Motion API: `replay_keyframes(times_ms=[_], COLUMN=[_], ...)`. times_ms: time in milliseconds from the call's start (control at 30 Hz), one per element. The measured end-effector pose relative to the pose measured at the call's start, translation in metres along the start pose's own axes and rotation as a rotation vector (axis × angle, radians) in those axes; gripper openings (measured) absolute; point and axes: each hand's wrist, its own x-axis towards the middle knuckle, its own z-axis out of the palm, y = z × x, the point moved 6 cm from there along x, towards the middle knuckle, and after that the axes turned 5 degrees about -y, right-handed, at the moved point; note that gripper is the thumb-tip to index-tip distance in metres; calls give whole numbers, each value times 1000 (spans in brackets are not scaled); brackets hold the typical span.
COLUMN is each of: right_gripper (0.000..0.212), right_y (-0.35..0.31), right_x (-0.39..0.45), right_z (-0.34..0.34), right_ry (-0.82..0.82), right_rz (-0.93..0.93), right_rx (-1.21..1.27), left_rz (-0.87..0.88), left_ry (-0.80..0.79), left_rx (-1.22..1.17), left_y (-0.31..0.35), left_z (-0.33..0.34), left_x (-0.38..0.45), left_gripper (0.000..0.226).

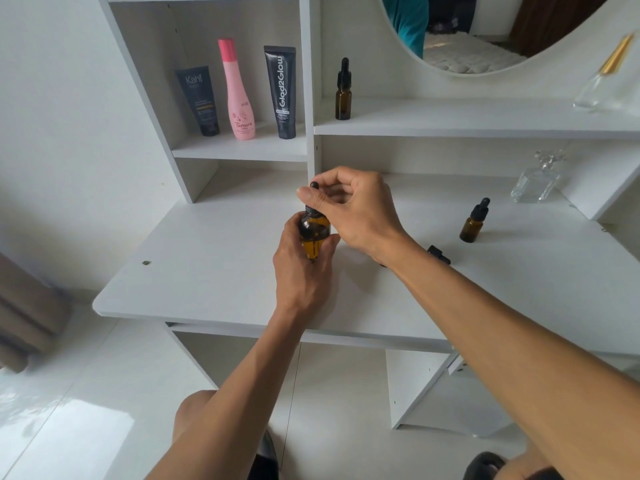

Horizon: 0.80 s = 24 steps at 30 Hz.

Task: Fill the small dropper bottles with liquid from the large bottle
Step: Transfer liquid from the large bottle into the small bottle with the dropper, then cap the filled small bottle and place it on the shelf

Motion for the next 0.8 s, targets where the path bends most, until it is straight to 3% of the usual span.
replay_keyframes(times_ms=[233,300,433,533,667,800], right_gripper=[35,29,9,13,27,42], right_y=[3,10,40,67,96,113], right_x=[-6,-9,-18,-33,-55,-72], right_z=[-38,-59,-101,-120,-126,-121], right_ry=[109,184,322,307,231,166], right_rz=[-13,-8,69,160,252,307], right_rx=[50,24,-68,-196,-291,-293], left_rz=[16,85,396,460,239,47], left_ry=[35,135,306,155,-111,-218], left_rx=[67,69,163,163,234,309], left_y=[4,13,47,59,51,33], left_z=[-3,-8,-8,20,60,77], left_x=[-5,-11,-33,-36,-28,-22], left_gripper=[77,73,49,41,54,64])
